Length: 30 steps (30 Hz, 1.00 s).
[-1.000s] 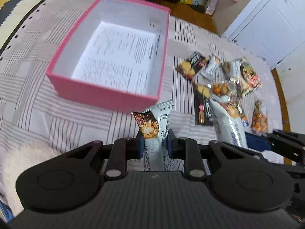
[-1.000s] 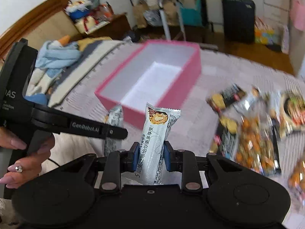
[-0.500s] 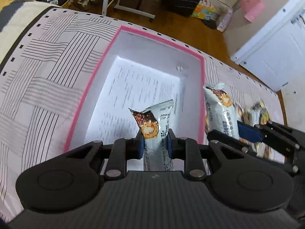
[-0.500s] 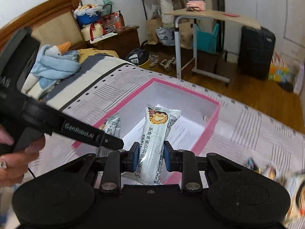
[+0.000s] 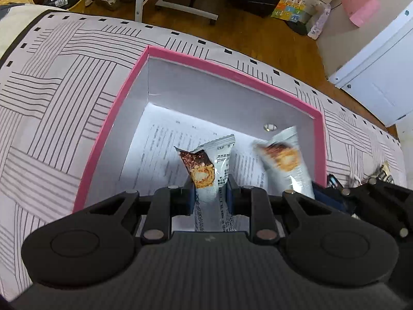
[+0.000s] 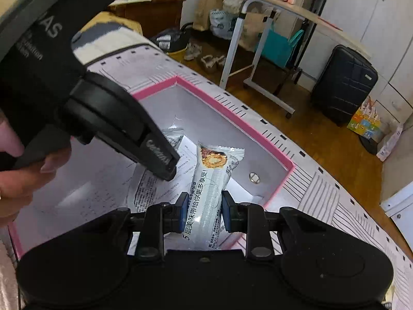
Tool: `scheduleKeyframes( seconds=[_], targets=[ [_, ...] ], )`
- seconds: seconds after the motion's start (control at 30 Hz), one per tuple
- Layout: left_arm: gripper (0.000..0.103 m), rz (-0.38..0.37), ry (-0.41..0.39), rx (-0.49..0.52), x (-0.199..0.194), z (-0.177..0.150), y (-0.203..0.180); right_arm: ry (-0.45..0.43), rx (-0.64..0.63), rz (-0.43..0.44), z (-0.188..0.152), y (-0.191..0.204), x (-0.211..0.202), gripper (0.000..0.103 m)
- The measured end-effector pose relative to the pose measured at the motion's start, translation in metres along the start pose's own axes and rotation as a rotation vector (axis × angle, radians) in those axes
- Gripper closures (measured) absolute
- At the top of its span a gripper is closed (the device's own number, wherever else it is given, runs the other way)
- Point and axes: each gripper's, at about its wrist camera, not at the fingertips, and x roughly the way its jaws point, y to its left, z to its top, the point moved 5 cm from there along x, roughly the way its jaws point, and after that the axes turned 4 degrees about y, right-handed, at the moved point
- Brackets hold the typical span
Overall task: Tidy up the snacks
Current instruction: 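Open the right tool to drop the biscuit stick into the pink box, then move the right tool back to the black NB cracker pack and grasp it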
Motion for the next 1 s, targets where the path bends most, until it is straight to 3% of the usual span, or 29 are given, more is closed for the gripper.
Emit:
scheduleKeyframes(
  seconds=[0.13, 0.27, 0.3, 0.43, 0.6, 0.7, 0.77, 0.9, 1.0],
  targets=[
    [0.081, -0.018, 0.02, -0.006, 0.014, 0.008, 0.003, 0.035, -0.05, 0.006, 0.003, 0.007, 0.015, 0.073],
    [0.076, -0.024, 0.052, -0.053, 0.03, 0.012, 0.007, 0.055, -0.071, -0.061, 0.004, 0.009, 0.028, 0.071],
    [0.071, -0.022, 0.046, -0.059, 0.031, 0.012, 0.007, 0.052, -0.066, -0.081, 0.004, 0.008, 0.028, 0.07],
    [0.066, 0.01, -0.007, -0.001, 0.021, 0.01, 0.003, 0.052, -0.006, -0.108, 0.002, 0.004, 0.016, 0.068],
    [0.061, -0.009, -0.046, 0.063, -0.019, 0.0, 0.0, -0.061, 0.146, -0.003, -0.013, -0.004, -0.04, 0.066],
    [0.059, 0.148, -0.103, 0.155, -0.048, -0.012, 0.002, -0.13, 0.279, 0.04, -0.03, -0.013, -0.081, 0.062],
    [0.057, 0.182, -0.134, 0.204, -0.066, -0.023, 0.001, -0.138, 0.331, 0.049, -0.042, -0.017, -0.103, 0.062],
    [0.056, 0.113, -0.099, 0.218, -0.099, -0.043, -0.002, -0.161, 0.382, 0.061, -0.065, -0.023, -0.149, 0.06],
    [0.053, 0.116, -0.12, 0.267, -0.123, -0.058, -0.015, -0.183, 0.384, 0.06, -0.082, -0.024, -0.175, 0.058]
  ],
)
